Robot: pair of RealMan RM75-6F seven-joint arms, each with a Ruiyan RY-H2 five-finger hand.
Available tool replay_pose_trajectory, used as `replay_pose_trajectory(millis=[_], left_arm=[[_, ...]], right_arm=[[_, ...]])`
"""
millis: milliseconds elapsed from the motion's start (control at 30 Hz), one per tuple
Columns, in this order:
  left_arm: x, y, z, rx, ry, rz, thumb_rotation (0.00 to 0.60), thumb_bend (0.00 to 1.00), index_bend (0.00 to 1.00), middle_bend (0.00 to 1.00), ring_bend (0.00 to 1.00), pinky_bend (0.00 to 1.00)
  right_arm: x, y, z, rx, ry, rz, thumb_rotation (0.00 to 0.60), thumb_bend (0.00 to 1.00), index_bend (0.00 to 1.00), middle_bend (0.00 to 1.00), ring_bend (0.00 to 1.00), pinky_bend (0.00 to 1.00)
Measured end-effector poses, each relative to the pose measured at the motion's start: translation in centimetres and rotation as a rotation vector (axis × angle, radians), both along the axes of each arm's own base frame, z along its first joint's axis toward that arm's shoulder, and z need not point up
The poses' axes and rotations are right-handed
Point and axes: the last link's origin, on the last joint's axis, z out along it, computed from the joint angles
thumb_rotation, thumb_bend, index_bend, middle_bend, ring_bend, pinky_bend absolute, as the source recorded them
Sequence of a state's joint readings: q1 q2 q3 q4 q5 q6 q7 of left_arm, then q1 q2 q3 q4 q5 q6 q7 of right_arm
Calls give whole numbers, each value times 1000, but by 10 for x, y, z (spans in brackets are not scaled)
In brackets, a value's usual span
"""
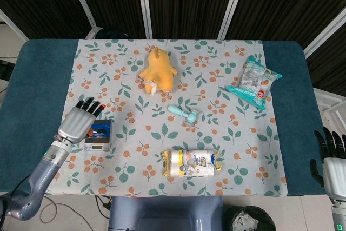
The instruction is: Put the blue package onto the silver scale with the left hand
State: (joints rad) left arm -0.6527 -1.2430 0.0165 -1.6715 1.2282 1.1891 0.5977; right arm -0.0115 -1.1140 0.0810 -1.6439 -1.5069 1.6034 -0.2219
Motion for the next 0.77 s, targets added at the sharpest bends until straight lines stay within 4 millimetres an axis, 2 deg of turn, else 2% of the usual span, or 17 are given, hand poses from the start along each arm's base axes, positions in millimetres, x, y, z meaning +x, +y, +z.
replay_pose_trajectory(millis=[133,267,467,567,767], left_arm=[[3,-18,30,64,-112,-29,600,170,115,56,0,164],[-13,-43,58,126,-162,9,600,133,100,32,0,162],[-43,-70,70,142,-226,105,600,120,97,27,0,157],[-55,-78,73,155,-245,126,600,119,95,24,0,151],[-64,-83,73,158,-313,116,600,113,91,12,0,135]], right_arm=[[1,0,0,-1,-1,7,600,555,59,32,5,0],[1,0,0,10,1,12,600,556,59,32,5,0],[1,0,0,28,0,36,600,555,59,32,5,0],[1,-1,1,28,0,44,600,555,59,32,5,0],[0,-1,1,28,0,48,600,555,59,32,5,0]])
